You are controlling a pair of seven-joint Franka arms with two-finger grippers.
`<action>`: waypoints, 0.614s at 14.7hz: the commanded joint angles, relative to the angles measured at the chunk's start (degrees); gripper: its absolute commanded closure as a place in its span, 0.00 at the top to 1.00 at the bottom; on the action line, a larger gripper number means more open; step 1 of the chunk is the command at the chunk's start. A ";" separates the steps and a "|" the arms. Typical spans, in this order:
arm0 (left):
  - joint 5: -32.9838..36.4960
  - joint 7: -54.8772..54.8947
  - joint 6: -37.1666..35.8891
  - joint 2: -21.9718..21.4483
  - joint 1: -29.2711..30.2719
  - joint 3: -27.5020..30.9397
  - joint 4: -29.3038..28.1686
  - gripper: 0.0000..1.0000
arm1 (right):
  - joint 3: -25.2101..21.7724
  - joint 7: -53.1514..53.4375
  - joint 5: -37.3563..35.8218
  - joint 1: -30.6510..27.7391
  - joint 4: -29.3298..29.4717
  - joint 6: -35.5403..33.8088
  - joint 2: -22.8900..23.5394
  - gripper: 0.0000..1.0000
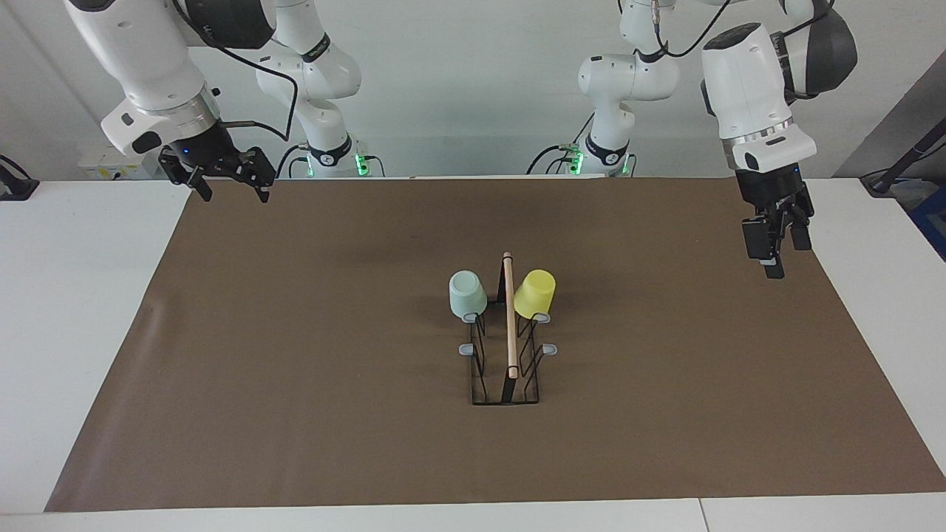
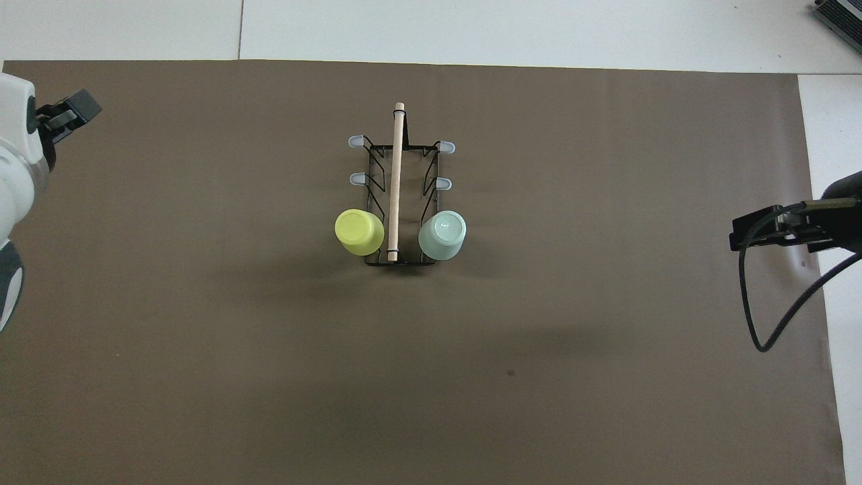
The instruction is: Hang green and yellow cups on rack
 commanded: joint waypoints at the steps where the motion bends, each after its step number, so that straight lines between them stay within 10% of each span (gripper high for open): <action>1: -15.03 16.33 -8.98 0.92 1.05 0.50 5.72 1.00 | 0.30 0.76 0.89 -0.22 -1.41 0.81 -1.16 1.00; 3: -26.59 30.64 -19.95 2.15 1.85 1.11 11.87 1.00 | 0.30 0.67 0.89 -0.31 -1.50 0.81 -1.16 1.00; 9: -31.82 42.82 -34.74 2.24 4.31 0.68 16.37 1.00 | 0.21 0.67 0.89 -0.31 -1.50 0.90 -1.16 1.00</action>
